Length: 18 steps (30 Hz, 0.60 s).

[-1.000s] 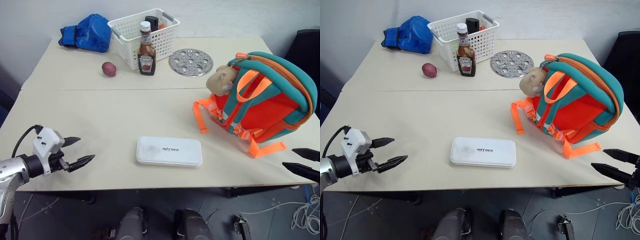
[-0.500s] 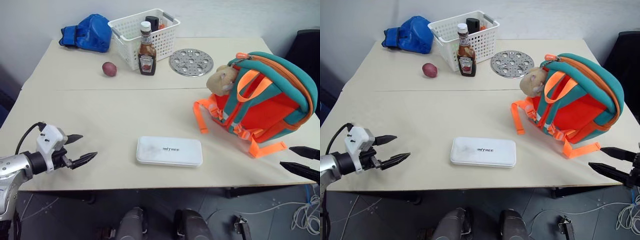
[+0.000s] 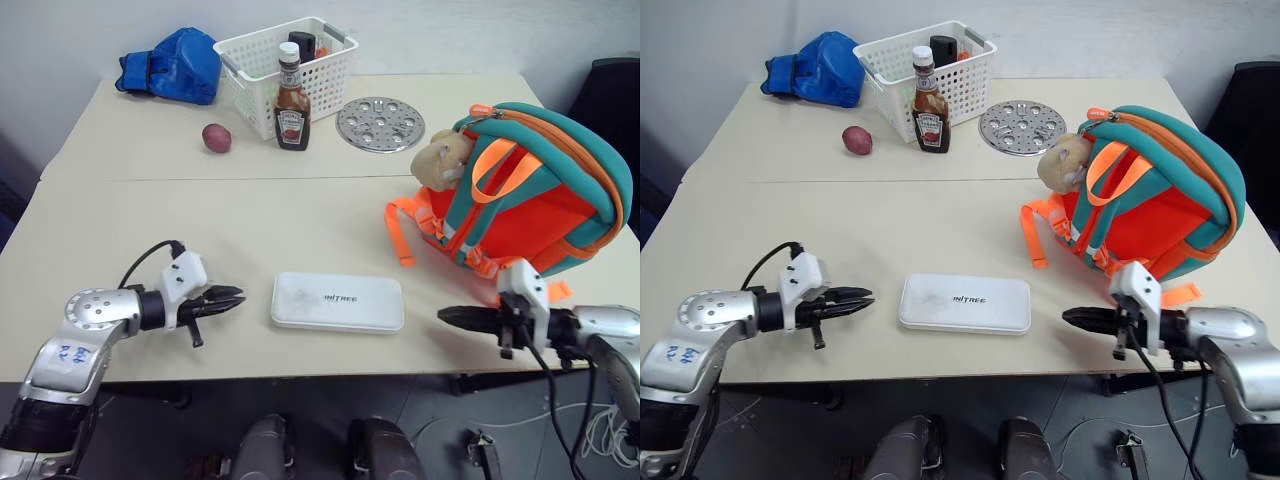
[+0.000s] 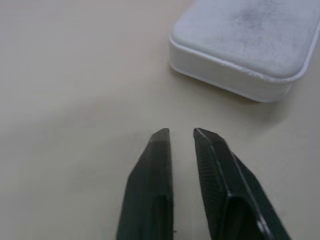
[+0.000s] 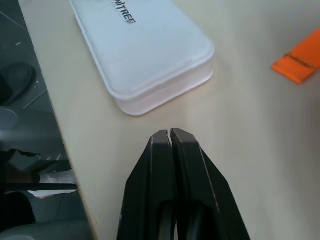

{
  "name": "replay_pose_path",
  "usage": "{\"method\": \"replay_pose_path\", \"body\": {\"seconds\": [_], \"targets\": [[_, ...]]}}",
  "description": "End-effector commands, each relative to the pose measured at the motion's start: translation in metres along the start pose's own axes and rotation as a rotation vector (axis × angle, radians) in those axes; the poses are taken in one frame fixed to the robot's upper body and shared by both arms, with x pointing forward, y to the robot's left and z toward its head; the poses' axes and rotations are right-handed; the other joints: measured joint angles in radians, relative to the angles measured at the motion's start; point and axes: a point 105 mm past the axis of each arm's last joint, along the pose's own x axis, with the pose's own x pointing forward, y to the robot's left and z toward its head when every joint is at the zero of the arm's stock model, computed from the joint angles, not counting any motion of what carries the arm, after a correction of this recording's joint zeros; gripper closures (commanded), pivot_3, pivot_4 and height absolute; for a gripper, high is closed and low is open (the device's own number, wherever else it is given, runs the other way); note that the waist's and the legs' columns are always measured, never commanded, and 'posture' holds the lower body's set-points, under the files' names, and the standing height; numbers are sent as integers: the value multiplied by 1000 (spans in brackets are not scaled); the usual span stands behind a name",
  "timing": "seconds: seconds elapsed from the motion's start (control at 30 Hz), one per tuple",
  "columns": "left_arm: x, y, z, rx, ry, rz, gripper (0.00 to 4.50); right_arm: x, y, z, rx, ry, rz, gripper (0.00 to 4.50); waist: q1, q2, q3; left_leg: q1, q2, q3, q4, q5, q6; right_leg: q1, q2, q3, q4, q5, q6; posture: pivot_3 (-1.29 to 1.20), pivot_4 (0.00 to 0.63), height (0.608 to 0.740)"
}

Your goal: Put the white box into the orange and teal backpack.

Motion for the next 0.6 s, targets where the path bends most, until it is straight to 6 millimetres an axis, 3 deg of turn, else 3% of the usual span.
{"method": "replay_pose_path", "body": {"seconds": [0.03, 0.3, 0.6], "targets": [[8, -4, 4, 17, 4, -27, 4447, 12, -12, -6, -50, 36, -59, 4500, 0, 0, 0, 0, 0, 0, 0, 0, 0, 0, 0, 0, 1, 0, 0, 0, 150, 740], [32, -18, 10, -4, -38, -70, 4447, 29, -26, -10, -71, 43, -90, 4500, 0, 0, 0, 0, 0, 0, 3, 0, 0, -1, 0, 0, 6, 0, 1, 0, 150, 740], [35, -32, 12, -19, -58, -126, 4447, 38, -35, 1, -70, -17, -107, 4500, -2, 0, 0, 1, 0, 0, 3, 1, -1, -1, 0, 0, 8, 0, 1, 0, 150, 740]]}}
